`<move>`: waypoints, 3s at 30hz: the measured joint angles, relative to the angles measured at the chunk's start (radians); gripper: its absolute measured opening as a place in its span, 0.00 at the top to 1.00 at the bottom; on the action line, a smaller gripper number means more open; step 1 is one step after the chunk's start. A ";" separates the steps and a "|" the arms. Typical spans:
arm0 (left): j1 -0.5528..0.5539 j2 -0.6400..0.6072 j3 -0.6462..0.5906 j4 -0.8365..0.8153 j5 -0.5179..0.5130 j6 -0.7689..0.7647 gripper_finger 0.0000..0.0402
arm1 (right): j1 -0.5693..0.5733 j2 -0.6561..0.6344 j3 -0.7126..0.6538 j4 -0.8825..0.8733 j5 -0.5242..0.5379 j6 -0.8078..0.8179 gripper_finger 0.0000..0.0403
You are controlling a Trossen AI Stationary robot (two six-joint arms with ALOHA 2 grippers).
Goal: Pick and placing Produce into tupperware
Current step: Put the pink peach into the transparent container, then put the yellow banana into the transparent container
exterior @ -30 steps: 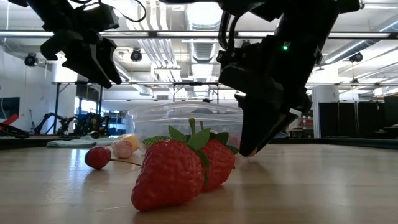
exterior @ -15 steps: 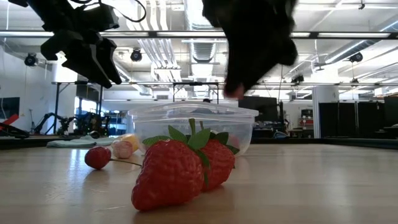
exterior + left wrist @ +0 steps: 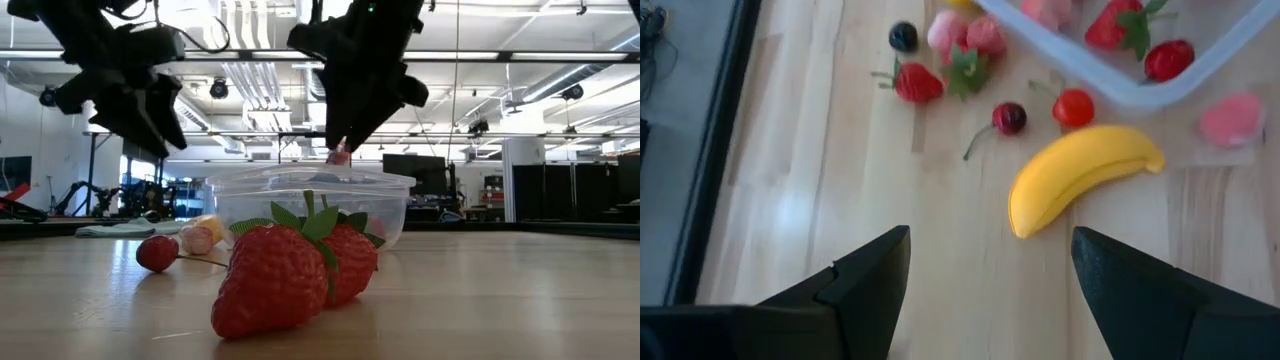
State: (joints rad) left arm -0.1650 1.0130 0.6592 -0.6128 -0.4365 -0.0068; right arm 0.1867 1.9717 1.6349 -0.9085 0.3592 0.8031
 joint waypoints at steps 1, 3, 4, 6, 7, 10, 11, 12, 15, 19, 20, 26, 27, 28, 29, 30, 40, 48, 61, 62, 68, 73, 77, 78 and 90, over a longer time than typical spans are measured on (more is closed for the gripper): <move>0.000 0.000 -0.008 0.000 0.001 -0.015 0.35 | -0.009 0.000 -0.001 0.000 -0.011 -0.001 0.61; 0.000 0.000 -0.017 -0.009 0.006 -0.041 0.35 | -0.022 0.000 -0.001 0.000 -0.023 0.000 0.55; 0.000 0.000 -0.019 -0.011 0.008 -0.045 0.35 | -0.024 0.000 -0.001 -0.001 -0.024 0.001 0.52; 0.000 0.000 -0.020 -0.009 0.010 -0.057 0.35 | -0.023 0.000 0.006 -0.002 -0.023 0.001 0.47; 0.000 0.000 -0.020 -0.009 0.011 -0.060 0.35 | -0.022 0.000 0.011 0.001 -0.022 0.002 0.44; 0.000 0.000 -0.020 -0.008 0.012 -0.062 0.35 | -0.020 0.000 0.030 -0.002 -0.022 0.003 0.39; 0.000 0.000 -0.021 -0.007 0.015 -0.061 0.35 | -0.021 0.000 0.038 -0.002 -0.021 0.002 0.37; 0.000 0.000 -0.023 -0.003 0.023 -0.054 0.35 | -0.022 0.000 0.049 -0.005 -0.018 -0.003 0.36; 0.000 0.000 -0.027 0.013 0.081 -0.008 0.35 | -0.023 -0.002 0.092 -0.012 -0.014 -0.071 0.33; 0.001 0.010 -0.028 0.061 0.133 0.061 0.35 | -0.021 -0.004 0.161 -0.101 0.021 -0.129 0.31; 0.002 0.013 -0.028 0.078 0.142 0.090 0.35 | -0.022 -0.004 0.177 -0.140 0.032 -0.127 0.30; 0.002 0.072 -0.027 0.172 0.209 0.313 0.35 | -0.024 -0.004 0.228 -0.320 0.088 -0.091 0.30; 0.002 0.089 -0.027 0.172 0.228 0.335 0.35 | -0.024 -0.006 0.230 -0.333 0.087 -0.086 0.31; 0.002 0.109 -0.027 0.177 0.249 0.352 0.35 | -0.021 -0.009 0.230 -0.345 0.087 -0.078 0.31; 0.003 0.130 -0.027 0.183 0.270 0.357 0.35 | -0.017 -0.015 0.225 -0.351 0.087 -0.067 0.31; 0.003 0.154 -0.027 0.182 0.282 0.361 0.35 | -0.013 -0.023 0.214 -0.349 0.087 -0.053 0.32; 0.033 0.346 0.010 0.183 0.222 0.454 0.35 | 0.089 -0.180 0.041 -0.346 0.122 0.203 0.35; 0.073 0.335 0.055 0.186 0.272 0.467 0.35 | 0.197 -0.248 -0.084 -0.343 0.142 0.427 0.34; 0.249 0.404 0.094 0.173 0.463 0.584 0.35 | 0.259 -0.249 -0.162 -0.332 0.140 0.577 0.36; 0.257 0.408 0.095 0.163 0.472 0.589 0.35 | 0.259 -0.249 -0.164 -0.332 0.140 0.578 0.36; 0.270 0.428 0.095 0.156 0.510 0.604 0.35 | 0.259 -0.249 -0.167 -0.332 0.141 0.577 0.37; 0.271 0.466 0.096 0.161 0.515 0.625 0.35 | 0.258 -0.249 -0.168 -0.333 0.145 0.566 0.37; 0.270 0.489 0.096 0.161 0.506 0.626 0.35 | 0.258 -0.249 -0.168 -0.333 0.151 0.566 0.38; 0.270 0.492 0.096 0.161 0.500 0.626 0.35 | 0.258 -0.249 -0.168 -0.333 0.151 0.566 0.38; 0.270 0.490 0.095 0.188 0.483 0.627 0.66 | 0.258 -0.249 -0.168 -0.333 0.166 0.579 0.39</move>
State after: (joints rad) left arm 0.1055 1.5032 0.7544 -0.4252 0.0463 0.6197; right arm 0.4450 1.7229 1.4666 -1.2417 0.5251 1.3822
